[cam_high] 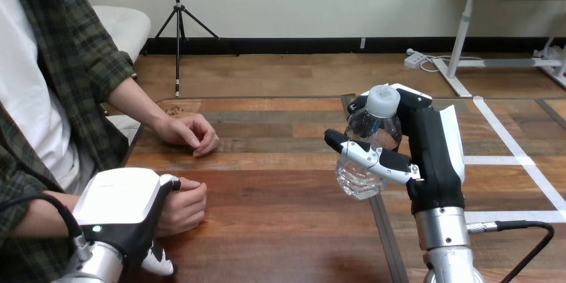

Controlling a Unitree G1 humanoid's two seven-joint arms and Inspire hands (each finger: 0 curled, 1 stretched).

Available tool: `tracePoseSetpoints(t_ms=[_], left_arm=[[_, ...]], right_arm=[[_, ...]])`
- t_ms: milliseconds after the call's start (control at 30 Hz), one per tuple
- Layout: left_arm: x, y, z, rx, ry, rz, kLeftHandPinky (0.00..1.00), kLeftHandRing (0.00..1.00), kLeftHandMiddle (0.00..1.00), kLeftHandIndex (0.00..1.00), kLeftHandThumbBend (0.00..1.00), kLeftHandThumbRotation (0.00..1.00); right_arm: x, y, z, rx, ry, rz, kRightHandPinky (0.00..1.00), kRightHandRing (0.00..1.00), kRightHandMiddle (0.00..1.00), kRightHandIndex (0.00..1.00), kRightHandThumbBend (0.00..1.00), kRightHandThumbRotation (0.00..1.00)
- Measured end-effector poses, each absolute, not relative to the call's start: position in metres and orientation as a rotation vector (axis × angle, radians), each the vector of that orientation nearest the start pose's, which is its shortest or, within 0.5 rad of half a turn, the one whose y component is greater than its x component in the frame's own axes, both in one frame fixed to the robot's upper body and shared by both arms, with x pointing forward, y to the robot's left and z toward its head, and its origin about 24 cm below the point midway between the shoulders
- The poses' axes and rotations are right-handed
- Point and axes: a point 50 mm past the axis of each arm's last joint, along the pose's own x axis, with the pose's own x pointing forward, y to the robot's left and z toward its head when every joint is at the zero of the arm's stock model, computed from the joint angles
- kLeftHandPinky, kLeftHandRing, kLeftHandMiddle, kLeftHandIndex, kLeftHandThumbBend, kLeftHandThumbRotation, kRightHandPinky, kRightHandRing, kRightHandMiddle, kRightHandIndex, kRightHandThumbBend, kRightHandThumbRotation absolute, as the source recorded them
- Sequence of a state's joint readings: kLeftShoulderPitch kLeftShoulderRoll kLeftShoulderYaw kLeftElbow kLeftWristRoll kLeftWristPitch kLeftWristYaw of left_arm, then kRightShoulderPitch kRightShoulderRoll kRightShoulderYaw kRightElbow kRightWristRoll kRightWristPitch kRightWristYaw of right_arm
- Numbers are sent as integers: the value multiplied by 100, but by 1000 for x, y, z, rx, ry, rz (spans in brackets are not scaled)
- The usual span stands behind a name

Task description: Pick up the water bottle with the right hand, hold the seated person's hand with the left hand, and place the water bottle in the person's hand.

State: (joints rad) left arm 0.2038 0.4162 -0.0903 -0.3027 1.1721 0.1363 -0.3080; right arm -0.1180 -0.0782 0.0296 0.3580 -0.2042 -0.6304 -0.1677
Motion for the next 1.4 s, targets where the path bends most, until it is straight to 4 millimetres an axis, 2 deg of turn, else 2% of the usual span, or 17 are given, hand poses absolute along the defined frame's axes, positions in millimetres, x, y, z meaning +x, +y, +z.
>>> tracePoseSetpoints(t_ms=[567, 1400], left_arm=[[212, 204, 53, 1533, 77, -105, 79, 80, 82, 81, 94, 0], [207, 201, 54, 1403, -177, 38, 76, 81, 84, 83, 87, 0]], right_arm=[[262, -148, 48, -226, -406, -10, 37, 39, 42, 42, 66, 0], [262, -148, 48, -225, -405, -2, 36, 39, 42, 42, 68, 0]])
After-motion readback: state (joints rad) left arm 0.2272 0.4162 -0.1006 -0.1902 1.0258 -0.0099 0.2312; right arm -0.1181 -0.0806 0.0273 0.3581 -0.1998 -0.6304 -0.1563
